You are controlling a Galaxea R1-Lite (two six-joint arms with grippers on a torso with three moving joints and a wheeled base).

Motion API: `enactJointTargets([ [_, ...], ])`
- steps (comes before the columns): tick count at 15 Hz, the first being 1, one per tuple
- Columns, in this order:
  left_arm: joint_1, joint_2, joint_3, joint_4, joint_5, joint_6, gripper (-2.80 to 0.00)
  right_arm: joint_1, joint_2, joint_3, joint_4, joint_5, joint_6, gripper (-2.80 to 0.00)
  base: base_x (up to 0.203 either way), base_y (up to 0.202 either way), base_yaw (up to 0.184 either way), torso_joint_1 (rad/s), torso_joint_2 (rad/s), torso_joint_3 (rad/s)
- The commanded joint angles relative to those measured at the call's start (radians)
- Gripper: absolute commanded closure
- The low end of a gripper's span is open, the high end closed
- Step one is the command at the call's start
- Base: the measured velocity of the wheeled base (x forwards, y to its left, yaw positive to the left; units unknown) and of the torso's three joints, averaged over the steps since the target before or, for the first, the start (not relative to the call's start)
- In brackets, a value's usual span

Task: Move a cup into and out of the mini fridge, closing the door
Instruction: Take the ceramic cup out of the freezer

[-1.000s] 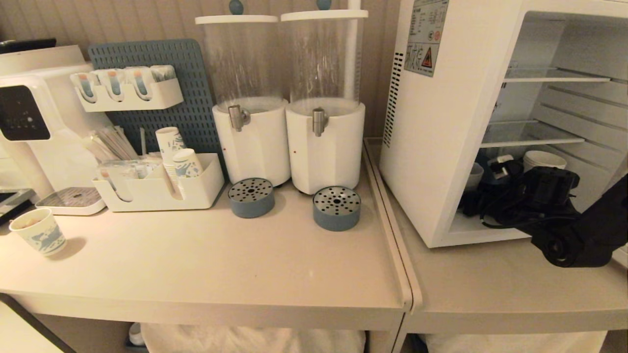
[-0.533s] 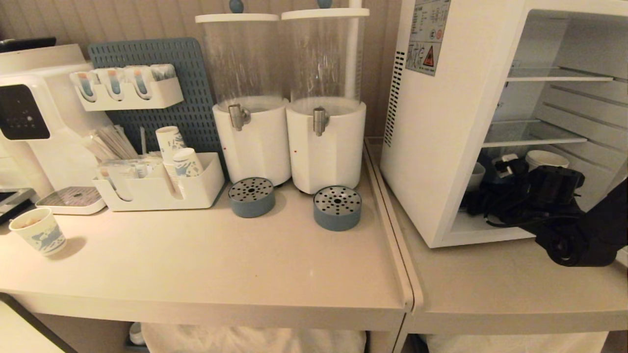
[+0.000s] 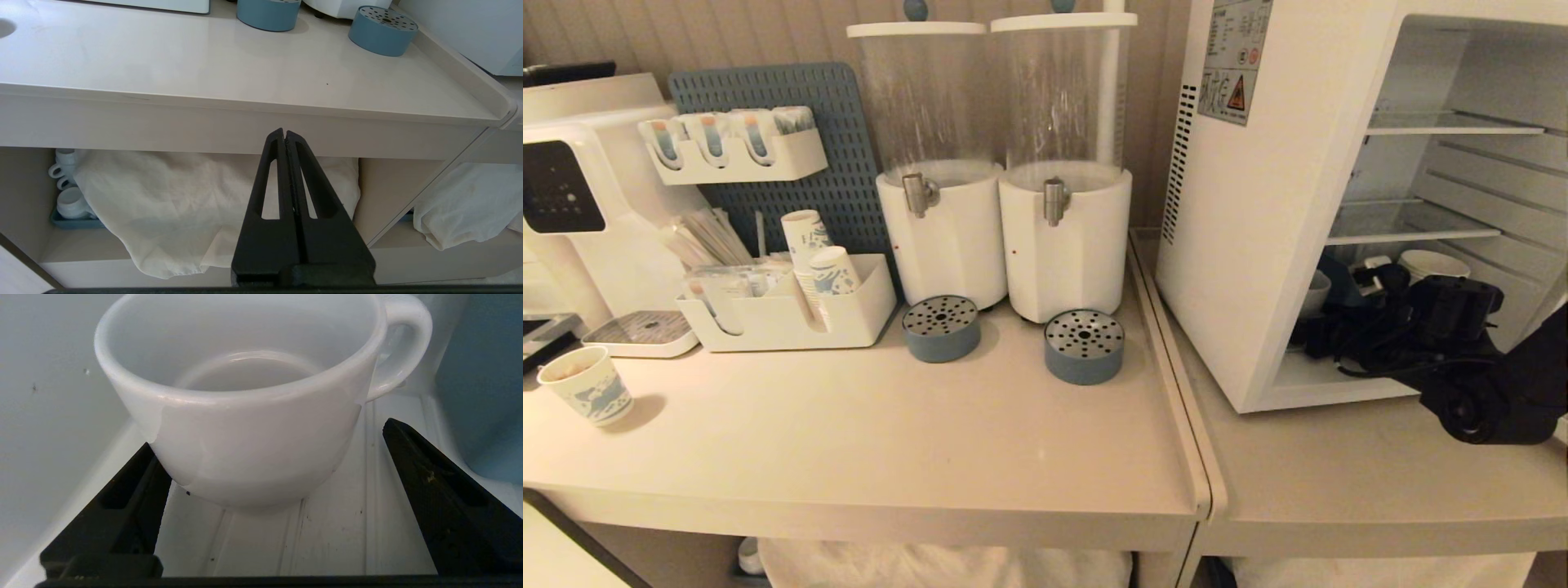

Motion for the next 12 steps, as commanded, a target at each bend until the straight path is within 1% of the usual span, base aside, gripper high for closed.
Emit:
enactJointTargets([
  [1,0.0,0.0,0.0,0.001,-0.001,-0.001,0.0,0.001,-0.014,-0.004,-0.008,0.004,0.0,-2.8,0.0,0.0,0.0,0.0,0.0,0.0],
  [12,0.0,0.0,0.0,0.001,-0.003,-0.001,0.0,0.006,-0.035,-0.009,0.002,0.005,0.003,-2.8,0.0,0.0,0.0,0.0,0.0,0.0],
])
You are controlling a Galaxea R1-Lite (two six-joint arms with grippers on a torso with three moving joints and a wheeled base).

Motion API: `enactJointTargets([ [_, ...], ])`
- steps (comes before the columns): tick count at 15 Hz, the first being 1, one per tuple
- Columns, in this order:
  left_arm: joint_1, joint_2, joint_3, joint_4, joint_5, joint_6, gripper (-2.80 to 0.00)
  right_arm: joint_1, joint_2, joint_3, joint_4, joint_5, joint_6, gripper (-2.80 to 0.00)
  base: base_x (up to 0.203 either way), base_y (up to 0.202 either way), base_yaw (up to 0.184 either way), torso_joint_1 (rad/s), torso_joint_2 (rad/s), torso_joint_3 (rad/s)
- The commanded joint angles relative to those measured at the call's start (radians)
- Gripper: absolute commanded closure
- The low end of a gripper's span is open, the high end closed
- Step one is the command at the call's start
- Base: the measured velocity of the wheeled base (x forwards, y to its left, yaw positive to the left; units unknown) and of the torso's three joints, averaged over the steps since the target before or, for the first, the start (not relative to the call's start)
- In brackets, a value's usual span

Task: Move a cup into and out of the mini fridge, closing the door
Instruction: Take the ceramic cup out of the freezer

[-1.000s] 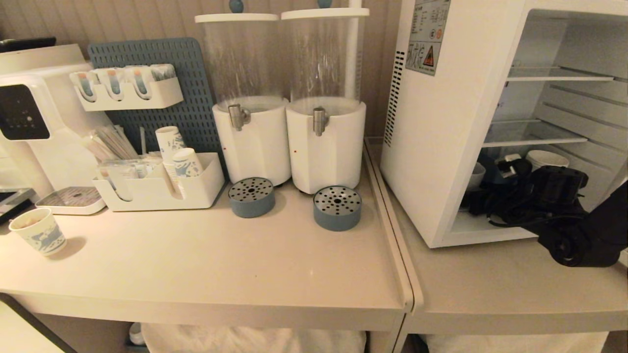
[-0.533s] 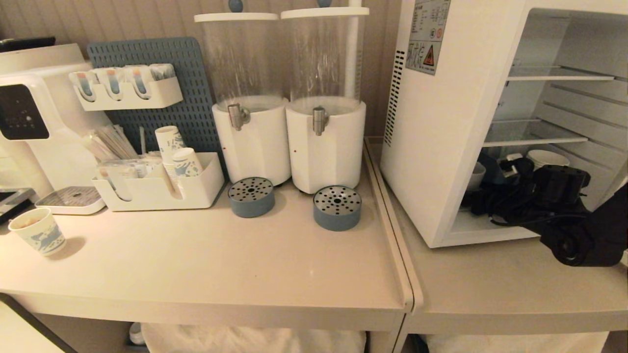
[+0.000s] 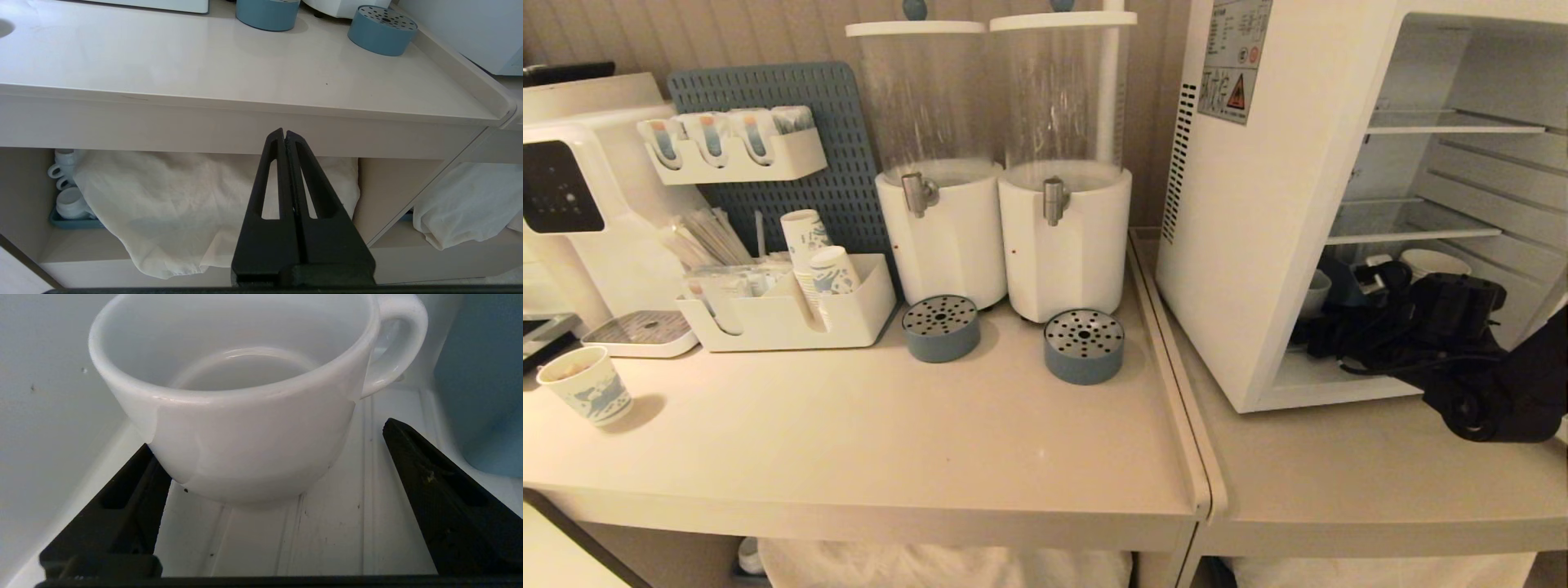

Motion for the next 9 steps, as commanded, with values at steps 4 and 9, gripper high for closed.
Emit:
enactJointTargets([
  [4,0.0,0.0,0.0,0.001,-0.002,-0.001,0.0,0.0,-0.017,-0.001,-0.011,0.002,-0.001,-2.8,0.0,0.0,0.0,0.0,0.0,0.0],
  [9,0.0,0.0,0.0,0.001,-0.002,-0.001,0.0,-0.001,-0.023,-0.001,-0.006,0.002,-0.001,0.0,0.0,0.0,0.0,0.0,0.0,0.0],
])
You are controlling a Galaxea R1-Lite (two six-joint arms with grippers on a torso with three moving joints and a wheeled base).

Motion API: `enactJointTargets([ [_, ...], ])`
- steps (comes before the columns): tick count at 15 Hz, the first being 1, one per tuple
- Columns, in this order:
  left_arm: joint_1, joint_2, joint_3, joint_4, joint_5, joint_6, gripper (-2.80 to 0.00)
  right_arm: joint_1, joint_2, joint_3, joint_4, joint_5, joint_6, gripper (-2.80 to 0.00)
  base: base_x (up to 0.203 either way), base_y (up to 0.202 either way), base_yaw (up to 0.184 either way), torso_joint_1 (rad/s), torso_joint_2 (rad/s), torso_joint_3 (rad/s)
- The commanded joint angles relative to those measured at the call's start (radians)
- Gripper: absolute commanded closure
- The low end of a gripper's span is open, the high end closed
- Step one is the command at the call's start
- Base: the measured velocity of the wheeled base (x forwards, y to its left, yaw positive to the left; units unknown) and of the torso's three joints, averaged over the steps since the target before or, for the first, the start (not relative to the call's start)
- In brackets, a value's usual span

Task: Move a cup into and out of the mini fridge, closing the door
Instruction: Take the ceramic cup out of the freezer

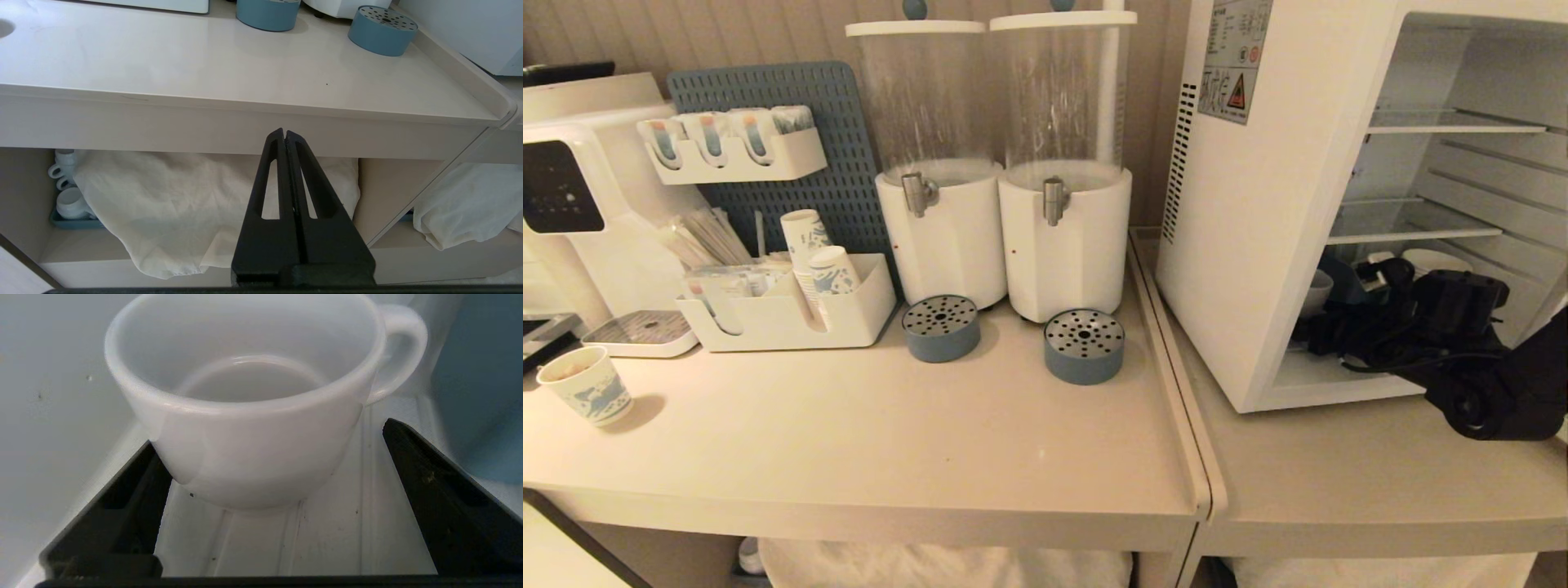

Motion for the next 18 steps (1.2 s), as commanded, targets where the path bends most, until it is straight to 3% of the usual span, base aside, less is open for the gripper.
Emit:
enactJointTargets([
  [1,0.0,0.0,0.0,0.0,0.0,-0.001,0.0,0.0,-0.011,-0.003,0.008,0.004,-0.001,0.0,0.0,0.0,0.0,0.0,0.0,0.0],
  [10,0.0,0.0,0.0,0.001,0.0,-0.003,0.0,-0.001,-0.02,0.008,0.012,0.004,0.001,0.0,0.0,0.0,0.0,0.0,0.0,0.0],
  [18,0.0,0.0,0.0,0.0,0.0,-0.003,0.0,-0.006,-0.157,0.094,0.077,0.026,0.001,0.0,0.0,0.0,0.0,0.0,0.0,0.0],
])
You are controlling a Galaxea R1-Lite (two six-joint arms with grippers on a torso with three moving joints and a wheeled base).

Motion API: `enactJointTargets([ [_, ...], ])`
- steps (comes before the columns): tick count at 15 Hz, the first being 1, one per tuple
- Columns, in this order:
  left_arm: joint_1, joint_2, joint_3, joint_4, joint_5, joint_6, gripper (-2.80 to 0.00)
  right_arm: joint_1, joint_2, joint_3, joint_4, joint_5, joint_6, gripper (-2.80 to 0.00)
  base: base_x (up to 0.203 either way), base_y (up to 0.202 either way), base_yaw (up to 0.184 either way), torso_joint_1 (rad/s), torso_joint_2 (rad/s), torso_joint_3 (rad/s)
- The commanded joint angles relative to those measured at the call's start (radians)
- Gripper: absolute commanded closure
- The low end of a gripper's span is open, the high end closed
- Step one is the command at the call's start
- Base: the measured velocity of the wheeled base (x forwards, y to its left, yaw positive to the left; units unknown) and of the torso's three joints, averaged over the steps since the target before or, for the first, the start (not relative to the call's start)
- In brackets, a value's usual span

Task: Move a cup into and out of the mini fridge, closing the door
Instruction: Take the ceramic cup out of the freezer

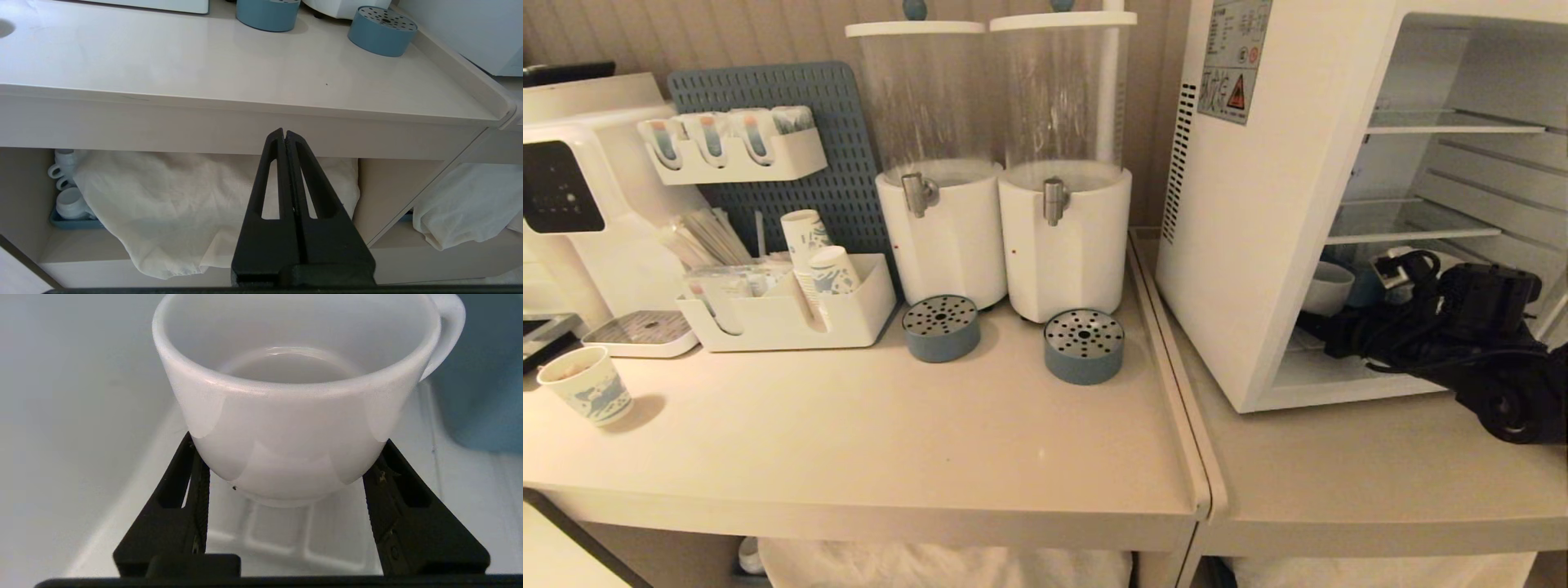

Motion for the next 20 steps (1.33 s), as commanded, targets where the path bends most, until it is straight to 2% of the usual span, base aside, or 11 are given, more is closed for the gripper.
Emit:
enactJointTargets([
  [1,0.0,0.0,0.0,0.001,-0.001,-0.001,0.0,-0.004,-0.043,0.033,-0.006,0.007,-0.001,0.0,0.0,0.0,0.0,0.0,0.0,0.0],
  [9,0.0,0.0,0.0,0.001,-0.002,-0.007,0.0,-0.057,-0.242,0.284,-0.018,0.107,-0.004,0.0,0.0,0.0,0.0,0.0,0.0,0.0],
  [15,0.0,0.0,0.0,0.001,-0.008,-0.02,0.0,-0.079,-0.505,0.478,0.007,0.18,-0.004,0.0,0.0,0.0,0.0,0.0,0.0,0.0],
  [17,0.0,0.0,-0.001,0.003,-0.016,-0.024,0.0,-0.087,-0.59,0.506,0.07,0.213,-0.006,0.0,0.0,0.0,0.0,0.0,0.0,0.0],
  [20,0.0,0.0,0.0,0.003,-0.016,-0.026,0.0,-0.117,-0.824,0.515,0.311,0.296,-0.012,0.0,0.0,0.0,0.0,0.0,0.0,0.0],
])
